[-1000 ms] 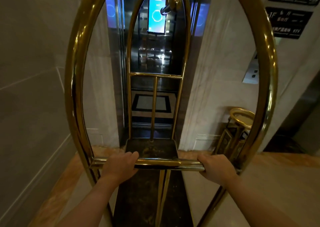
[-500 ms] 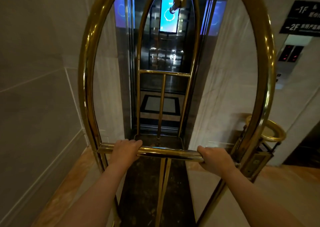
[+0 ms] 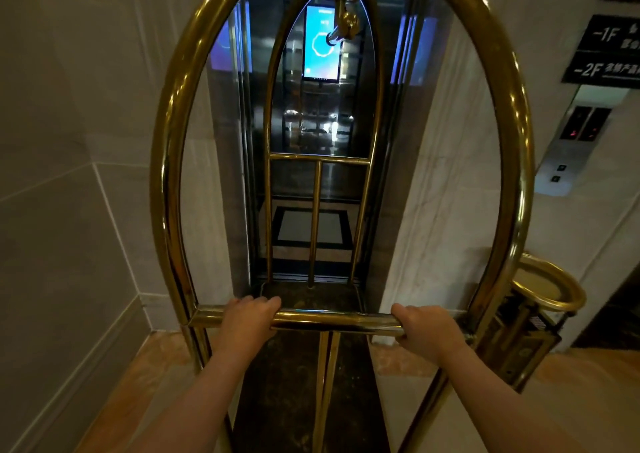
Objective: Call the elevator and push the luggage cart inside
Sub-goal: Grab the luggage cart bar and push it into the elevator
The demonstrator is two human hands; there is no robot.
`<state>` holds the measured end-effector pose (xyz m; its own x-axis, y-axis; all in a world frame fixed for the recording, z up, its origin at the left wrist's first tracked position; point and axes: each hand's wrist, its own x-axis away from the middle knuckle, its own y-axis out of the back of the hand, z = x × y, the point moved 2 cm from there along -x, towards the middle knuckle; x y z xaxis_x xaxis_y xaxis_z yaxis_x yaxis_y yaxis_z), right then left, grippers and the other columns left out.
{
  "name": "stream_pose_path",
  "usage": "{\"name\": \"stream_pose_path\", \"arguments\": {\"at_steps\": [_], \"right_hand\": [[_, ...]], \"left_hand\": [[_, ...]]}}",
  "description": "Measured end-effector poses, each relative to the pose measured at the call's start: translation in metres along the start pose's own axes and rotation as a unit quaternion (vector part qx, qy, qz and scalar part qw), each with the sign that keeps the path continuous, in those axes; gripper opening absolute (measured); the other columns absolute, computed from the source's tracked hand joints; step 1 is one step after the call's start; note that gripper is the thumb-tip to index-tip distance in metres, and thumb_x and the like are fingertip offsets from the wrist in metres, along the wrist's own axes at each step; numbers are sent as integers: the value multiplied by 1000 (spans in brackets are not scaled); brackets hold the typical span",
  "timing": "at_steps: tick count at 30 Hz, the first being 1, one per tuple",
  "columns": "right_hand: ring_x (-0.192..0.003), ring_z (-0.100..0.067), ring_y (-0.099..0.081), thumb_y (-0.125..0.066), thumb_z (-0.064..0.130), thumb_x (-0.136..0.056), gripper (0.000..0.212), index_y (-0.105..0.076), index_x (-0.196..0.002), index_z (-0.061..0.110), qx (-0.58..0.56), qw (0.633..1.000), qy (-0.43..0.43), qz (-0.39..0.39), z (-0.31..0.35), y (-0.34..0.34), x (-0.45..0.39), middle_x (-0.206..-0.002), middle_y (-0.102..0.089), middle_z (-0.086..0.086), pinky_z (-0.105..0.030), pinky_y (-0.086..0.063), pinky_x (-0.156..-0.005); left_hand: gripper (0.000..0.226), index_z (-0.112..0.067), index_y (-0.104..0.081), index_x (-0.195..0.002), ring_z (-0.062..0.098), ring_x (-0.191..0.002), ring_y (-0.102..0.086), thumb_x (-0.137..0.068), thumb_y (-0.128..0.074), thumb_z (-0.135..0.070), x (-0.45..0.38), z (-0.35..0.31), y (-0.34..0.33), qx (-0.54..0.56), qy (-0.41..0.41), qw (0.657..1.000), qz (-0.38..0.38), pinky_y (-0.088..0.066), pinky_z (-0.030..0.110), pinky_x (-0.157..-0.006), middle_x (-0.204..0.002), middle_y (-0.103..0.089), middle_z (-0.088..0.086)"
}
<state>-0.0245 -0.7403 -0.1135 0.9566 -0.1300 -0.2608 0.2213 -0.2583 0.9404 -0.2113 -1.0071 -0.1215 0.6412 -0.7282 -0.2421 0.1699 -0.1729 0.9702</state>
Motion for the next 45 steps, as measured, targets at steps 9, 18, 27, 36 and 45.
{"name": "stream_pose_path", "arguments": {"at_steps": [9,18,27,36,45], "right_hand": [[-39,-11,-47,-78,35,-59,38,-47,-80,29,0,1000,4,7,-23,-29,-76,-55,-56,8,-21,-22,-43],[-34,-8,-44,-83,37,-54,43,-47,-75,29,-2,999,30,-18,-53,-52,-145,-50,-53,8,-18,-16,-39],[-35,-9,-43,-80,39,-59,42,-45,-79,29,3,999,32,1,-89,-79,-199,-53,-54,8,-21,-24,-38],[-47,-14,-54,-71,38,-74,27,-52,-88,26,-6,999,22,28,-106,-89,-236,-66,-62,5,-25,-28,-46],[-76,-21,-62,-52,40,-87,23,-47,-106,27,-29,997,-11,77,-129,-103,-294,-94,-64,3,-29,-33,-57]], "left_hand": [[26,-33,-57,-98,11,-78,-59,-77,-73,-35,-78,33,-26,3,-6,1000,-28,-47,34,-80,-86,-64,-10],[35,-32,-59,-80,7,-60,-52,-59,-87,-29,-151,50,-48,20,8,999,-34,-47,31,-66,-67,-58,-11],[30,-33,-57,-82,6,-63,-49,-66,-82,-29,-215,60,-65,27,23,999,-27,-44,30,-69,-71,-57,-12],[35,-32,-62,-88,10,-67,-58,-61,-84,-29,-258,71,-77,-1,15,1000,-7,-47,33,-69,-72,-62,-11],[32,-34,-58,-84,11,-69,-58,-62,-81,-28,-323,82,-87,7,22,1000,-5,-44,33,-68,-73,-61,-11]]}}
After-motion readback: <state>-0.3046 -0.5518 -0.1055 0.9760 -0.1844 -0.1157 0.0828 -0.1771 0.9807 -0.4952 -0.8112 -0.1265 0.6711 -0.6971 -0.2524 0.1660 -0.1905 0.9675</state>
